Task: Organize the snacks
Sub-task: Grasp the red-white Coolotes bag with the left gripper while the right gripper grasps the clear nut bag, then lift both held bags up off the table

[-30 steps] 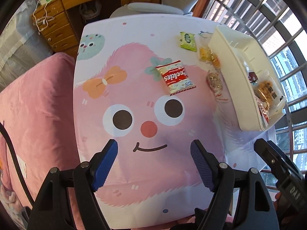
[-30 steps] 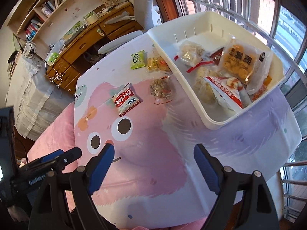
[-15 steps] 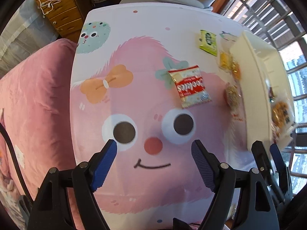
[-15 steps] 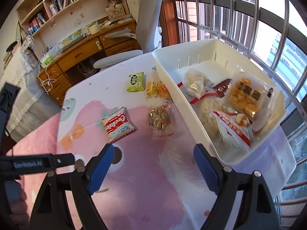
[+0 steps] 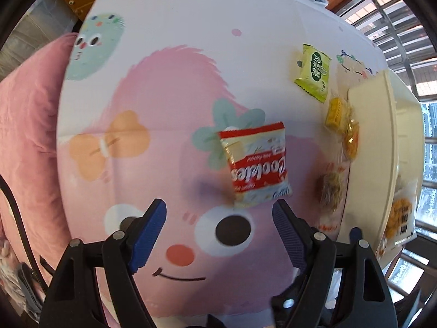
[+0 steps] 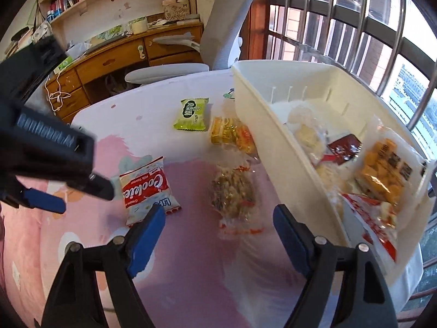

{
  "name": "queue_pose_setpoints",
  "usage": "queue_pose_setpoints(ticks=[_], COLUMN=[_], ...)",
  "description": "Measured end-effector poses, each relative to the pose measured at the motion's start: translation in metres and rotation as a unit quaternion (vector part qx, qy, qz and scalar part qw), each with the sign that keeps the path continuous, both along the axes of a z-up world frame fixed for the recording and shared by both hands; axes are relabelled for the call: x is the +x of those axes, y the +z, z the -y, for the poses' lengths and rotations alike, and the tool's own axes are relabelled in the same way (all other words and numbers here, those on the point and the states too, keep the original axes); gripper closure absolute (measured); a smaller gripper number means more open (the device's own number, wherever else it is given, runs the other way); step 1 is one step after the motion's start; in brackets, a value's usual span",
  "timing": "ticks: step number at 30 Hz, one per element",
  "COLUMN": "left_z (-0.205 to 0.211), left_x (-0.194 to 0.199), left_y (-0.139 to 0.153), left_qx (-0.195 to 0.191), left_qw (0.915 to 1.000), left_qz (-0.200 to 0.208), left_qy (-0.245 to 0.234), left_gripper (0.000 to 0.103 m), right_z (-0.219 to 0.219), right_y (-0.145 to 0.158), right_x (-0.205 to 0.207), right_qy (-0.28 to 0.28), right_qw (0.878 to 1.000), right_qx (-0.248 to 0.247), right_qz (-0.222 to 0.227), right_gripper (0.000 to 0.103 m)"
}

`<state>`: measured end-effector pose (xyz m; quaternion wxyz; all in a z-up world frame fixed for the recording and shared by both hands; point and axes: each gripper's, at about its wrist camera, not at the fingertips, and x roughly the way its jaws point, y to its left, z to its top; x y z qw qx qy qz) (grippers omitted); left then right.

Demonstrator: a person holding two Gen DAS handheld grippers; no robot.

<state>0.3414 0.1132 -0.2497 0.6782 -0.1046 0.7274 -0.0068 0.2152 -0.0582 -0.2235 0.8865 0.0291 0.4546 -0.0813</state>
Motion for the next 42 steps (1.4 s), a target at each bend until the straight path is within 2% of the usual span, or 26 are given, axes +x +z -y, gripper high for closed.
queue_pose_setpoints(ticks=[11, 20, 22, 24, 28, 29, 30, 33, 42], left_z=[0.015, 0.032, 0.036, 0.039, 0.045, 0.047, 0.049, 0.055, 0.055], left_x=[0.032, 0.047, 0.051, 0.052, 0.051, 0.049, 0.049, 0.048, 0.037], left_y=[-0.036, -0.044, -0.045, -0.046, -0.046, -0.045, -0.044, -0.042, -0.034], left_qx=[0.006, 0.019, 0.019, 0.015, 0.020, 0.023, 0.029, 0.032, 0.026], left_qw=[0.9992, 0.9991, 0.9990, 0.9990, 0.9986, 0.9985, 0.9983, 0.9982, 0.9986], left_qz=[-0.039, -0.015, -0.010, -0.007, 0.002, 0.005, 0.008, 0.014, 0.029], left_qy=[0.001, -0.035, -0.040, -0.041, -0.048, -0.049, -0.050, -0.050, -0.036], left_gripper=[0.024, 0.024, 0.025, 0.030, 0.031, 0.034, 0.039, 0.045, 0.054], right_z=[-0.002, 0.002, 0.003, 0.007, 0.015, 0.016, 0.017, 0.018, 0.018], right_y=[-0.022, -0.037, -0.039, -0.043, -0.044, -0.044, -0.044, -0.044, -0.042], right_x=[0.024, 0.036, 0.037, 0.039, 0.039, 0.039, 0.039, 0.038, 0.037], right_qy=[-0.005, -0.012, -0.013, -0.015, -0.020, -0.021, -0.019, -0.013, -0.006], right_qw=[1.000, 1.000, 1.000, 1.000, 0.999, 0.999, 0.999, 1.000, 0.999], right_qx=[-0.010, 0.000, 0.001, 0.009, 0.002, 0.002, 0.005, 0.008, 0.009], right_qz=[0.001, -0.007, -0.011, -0.020, -0.024, -0.026, -0.025, -0.026, -0.042], right_gripper=[0.026, 0.029, 0.033, 0.040, 0.058, 0.060, 0.061, 0.061, 0.061])
